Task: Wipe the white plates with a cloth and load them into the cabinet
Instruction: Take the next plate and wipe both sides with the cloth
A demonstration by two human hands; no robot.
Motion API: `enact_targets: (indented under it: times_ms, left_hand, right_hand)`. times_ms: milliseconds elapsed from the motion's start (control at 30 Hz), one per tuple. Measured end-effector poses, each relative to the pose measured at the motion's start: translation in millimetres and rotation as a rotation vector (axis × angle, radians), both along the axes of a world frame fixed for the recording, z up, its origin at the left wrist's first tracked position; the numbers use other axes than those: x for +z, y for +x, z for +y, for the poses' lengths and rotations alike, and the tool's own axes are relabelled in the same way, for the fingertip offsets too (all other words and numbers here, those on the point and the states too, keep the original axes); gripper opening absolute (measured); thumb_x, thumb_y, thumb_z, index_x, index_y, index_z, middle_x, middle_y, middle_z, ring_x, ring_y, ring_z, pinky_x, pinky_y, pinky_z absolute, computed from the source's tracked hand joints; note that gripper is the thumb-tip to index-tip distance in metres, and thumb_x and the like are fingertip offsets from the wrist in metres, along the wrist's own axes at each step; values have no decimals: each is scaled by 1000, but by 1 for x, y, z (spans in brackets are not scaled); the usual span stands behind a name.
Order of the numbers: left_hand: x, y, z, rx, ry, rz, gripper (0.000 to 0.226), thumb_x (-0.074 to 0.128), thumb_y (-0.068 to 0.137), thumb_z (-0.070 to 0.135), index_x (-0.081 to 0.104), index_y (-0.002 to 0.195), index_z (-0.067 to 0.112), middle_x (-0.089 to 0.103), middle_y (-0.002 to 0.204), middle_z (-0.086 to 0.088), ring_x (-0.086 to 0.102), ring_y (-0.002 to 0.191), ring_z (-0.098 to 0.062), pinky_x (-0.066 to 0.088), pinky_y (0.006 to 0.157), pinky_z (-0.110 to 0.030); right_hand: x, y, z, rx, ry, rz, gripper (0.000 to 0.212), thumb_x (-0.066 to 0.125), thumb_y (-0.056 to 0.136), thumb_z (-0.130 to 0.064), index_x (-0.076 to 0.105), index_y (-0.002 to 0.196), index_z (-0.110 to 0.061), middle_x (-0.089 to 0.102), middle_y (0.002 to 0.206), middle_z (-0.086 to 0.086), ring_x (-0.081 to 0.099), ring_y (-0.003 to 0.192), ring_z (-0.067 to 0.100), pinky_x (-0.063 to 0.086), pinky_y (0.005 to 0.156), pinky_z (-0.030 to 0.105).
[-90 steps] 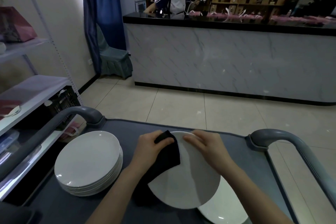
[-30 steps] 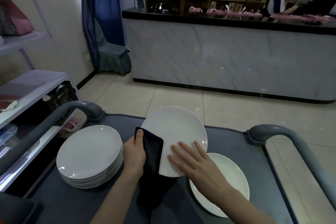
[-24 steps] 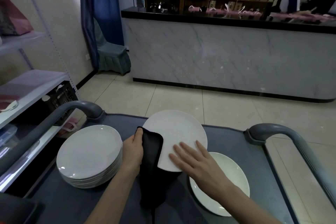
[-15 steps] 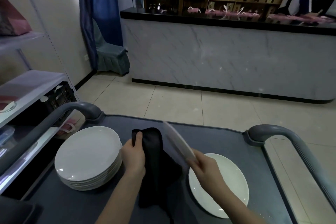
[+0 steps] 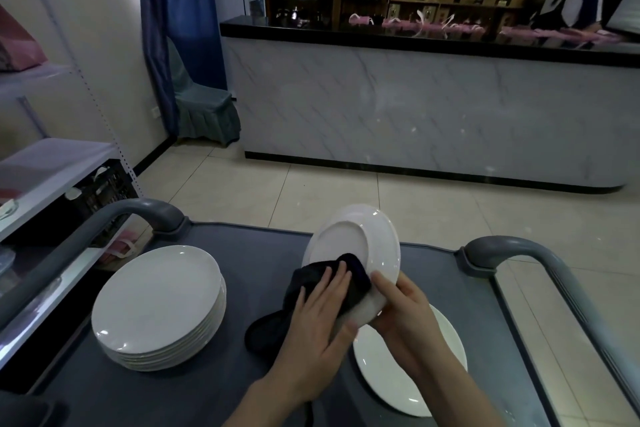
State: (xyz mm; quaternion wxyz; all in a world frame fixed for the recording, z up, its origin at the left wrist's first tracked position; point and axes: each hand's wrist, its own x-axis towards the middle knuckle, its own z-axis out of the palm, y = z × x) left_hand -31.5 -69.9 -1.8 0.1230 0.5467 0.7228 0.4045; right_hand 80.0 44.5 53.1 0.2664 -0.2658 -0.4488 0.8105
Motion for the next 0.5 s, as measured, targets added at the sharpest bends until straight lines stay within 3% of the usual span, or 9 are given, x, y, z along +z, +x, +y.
enact_targets:
  times_ms: [67,167,300,500]
  left_hand:
    - [7,6,4,-16,15,-24,63,15,97,64,4,154,40,1,161,27,-5,148,3,-3,119,-43]
    - [19,-3,19,-15,-26,-106,65,12,92,70,2,151,45,-1,160,30,-9,145,9,-9,119,-42]
    - [26,-30,34,91,-156,-96,61,4,83,67,-7,141,52,-9,155,31,-16,140,15,-7,122,-44]
    - [6,-21,7,82,-49,-197,68,19,91,71,3,151,42,-3,156,35,-8,145,10,3,121,-25]
  right_hand:
    - [2,-1,-1,7,-16,7,29,58,95,-22,69,119,-11,67,123,17,64,114,32,57,88,45]
    - [-1,-1,-7,53,-35,11,31,59,93,-24,69,121,-15,68,123,13,67,111,28,57,77,36]
    - [-5,1,-12,77,-67,9,31,65,86,-20,72,115,-11,68,120,20,68,103,30,56,76,38]
    - [6,0,4,5,-27,44,35,64,85,-17,68,119,-7,69,119,19,67,107,35,58,81,43]
